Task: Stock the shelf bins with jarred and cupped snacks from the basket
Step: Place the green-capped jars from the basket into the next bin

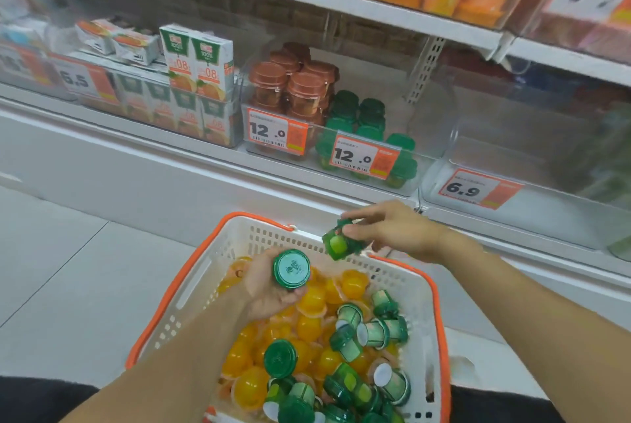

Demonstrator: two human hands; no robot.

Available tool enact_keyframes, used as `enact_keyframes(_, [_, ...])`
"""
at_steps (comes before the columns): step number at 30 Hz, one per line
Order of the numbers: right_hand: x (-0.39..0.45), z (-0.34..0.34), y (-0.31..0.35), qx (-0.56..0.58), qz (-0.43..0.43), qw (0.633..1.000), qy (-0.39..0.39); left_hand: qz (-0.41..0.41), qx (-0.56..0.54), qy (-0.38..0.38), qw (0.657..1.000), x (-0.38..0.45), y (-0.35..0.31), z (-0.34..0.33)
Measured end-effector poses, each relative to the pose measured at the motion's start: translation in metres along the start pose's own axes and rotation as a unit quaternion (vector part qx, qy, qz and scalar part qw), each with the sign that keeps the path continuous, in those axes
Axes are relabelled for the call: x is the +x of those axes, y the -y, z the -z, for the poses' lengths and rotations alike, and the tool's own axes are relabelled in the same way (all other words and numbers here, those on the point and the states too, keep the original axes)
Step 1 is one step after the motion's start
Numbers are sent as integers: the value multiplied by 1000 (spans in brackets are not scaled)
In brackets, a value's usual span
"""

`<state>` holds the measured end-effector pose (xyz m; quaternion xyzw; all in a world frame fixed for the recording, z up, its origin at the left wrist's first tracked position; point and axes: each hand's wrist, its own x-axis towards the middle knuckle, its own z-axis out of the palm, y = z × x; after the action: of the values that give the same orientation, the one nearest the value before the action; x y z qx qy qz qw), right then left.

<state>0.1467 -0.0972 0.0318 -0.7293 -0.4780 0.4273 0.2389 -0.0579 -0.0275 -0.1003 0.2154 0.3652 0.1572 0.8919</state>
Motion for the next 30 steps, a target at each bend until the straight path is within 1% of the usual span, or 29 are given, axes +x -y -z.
enact_keyframes(2, [-19, 22, 25, -10, 26, 1000, -14, 15, 74, 74, 994, -5, -13, -28])
enact_keyframes(4, [-33, 39, 38, 23, 46, 997, -50, 20, 119, 131, 984, -13, -28, -56])
enact_keyframes(6, [-42, 49, 43, 69, 71, 991, -94, 2, 138, 180, 974, -26, -40, -86])
enact_keyframes(8, [-44, 53, 44, 108, 96, 981, -132, -28, 160, 209, 964, -40, -50, -111])
enact_keyframes(12, [-43, 59, 49, 188, 130, 963, -144, -77, 196, 183, 960, -62, -60, -146])
enact_keyframes(17, [-49, 75, 58, 253, 170, 946, -114, -120, 280, 163, 939, -86, -82, -167])
enact_keyframes(19, [-49, 81, 62, 251, 191, 939, -135, -137, 300, 144, 933, -93, -90, -175])
enact_keyframes(21, [-47, 87, 70, 219, 203, 936, -187, -159, 291, 114, 936, -94, -95, -182])
enact_keyframes(23, [-42, 97, 78, 165, 200, 931, -257, -180, 257, 79, 946, -92, -96, -180])
enact_keyframes(25, [-33, 109, 86, 59, 191, 925, -322, -189, 212, 53, 957, -86, -95, -173])
enact_keyframes(26, [-26, 115, 88, -25, 184, 920, -344, -191, 191, 41, 962, -83, -95, -169])
enact_keyframes(28, [-6, 125, 92, -197, 165, 899, -354, -189, 159, 16, 969, -74, -97, -164])
enact_keyframes(30, [14, 134, 98, -303, 136, 883, -331, -185, 118, -6, 976, -67, -101, -165])
